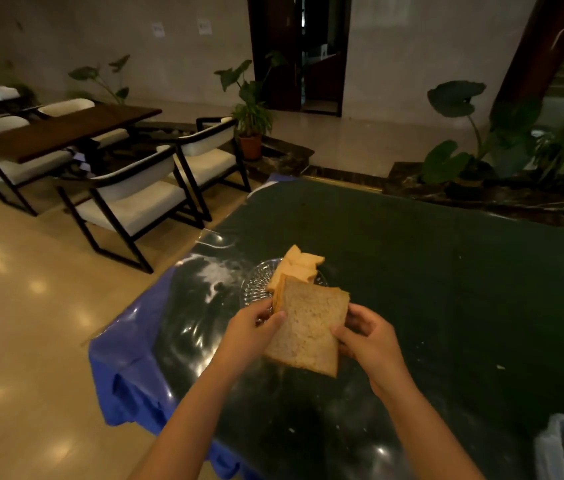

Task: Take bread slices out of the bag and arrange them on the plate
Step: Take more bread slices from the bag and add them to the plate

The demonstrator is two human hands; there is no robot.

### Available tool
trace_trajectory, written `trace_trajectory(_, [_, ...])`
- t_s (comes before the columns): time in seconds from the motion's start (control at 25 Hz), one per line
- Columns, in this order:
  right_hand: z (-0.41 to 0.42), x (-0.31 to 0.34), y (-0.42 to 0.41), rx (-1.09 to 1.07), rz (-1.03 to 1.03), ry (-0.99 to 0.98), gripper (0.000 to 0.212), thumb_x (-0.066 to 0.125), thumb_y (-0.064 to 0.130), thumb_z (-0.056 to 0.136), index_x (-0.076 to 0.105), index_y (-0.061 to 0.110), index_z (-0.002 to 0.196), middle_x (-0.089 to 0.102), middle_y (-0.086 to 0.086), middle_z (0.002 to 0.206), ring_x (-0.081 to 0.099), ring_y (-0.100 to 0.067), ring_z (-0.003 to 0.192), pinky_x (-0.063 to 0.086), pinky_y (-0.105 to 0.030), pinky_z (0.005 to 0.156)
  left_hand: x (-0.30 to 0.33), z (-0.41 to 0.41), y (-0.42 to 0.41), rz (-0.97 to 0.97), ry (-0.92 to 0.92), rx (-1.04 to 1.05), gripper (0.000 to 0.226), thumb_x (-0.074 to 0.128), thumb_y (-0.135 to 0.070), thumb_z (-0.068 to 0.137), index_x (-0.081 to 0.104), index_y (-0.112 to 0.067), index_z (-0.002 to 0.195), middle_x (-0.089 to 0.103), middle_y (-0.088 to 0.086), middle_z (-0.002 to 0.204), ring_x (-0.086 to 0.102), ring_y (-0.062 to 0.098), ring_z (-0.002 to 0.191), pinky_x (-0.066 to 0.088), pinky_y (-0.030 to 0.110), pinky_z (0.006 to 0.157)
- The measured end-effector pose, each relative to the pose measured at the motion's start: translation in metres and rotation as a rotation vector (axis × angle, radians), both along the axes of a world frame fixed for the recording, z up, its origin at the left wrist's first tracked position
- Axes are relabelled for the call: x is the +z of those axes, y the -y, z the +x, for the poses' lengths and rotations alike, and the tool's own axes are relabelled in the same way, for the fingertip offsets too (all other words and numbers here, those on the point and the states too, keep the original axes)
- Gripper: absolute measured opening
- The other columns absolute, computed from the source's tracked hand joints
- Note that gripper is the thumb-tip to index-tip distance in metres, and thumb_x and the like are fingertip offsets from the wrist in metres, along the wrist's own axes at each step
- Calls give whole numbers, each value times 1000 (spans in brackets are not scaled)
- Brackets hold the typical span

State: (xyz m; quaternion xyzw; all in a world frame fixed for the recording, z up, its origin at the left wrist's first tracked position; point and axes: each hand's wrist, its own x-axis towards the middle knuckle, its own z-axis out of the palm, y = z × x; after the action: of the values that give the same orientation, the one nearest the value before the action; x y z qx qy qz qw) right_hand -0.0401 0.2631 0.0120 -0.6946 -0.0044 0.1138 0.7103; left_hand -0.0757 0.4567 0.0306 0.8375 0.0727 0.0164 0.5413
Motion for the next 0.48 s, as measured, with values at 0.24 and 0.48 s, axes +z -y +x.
trace_trajectory(0.24, [56,-33,-46,-90,-1,-62,37,66,3,77,60,24,107,64,2,102,62,-13,96,55,-41,82,-27,64,-40,66,-111,-54,28,47,-25,92,56,-28,118,62,-7,105,57,7,95,44,16,69])
trace_trajectory(0.48, [109,-48,-83,-165,-15,-131,35,67,4,76,59,32,96,63,10,92,61,-5,86,52,-24,64,-38,124,-76,32,-149,-83,31,53,-17,89,56,-29,117,62,-12,96,59,5,90,44,15,67])
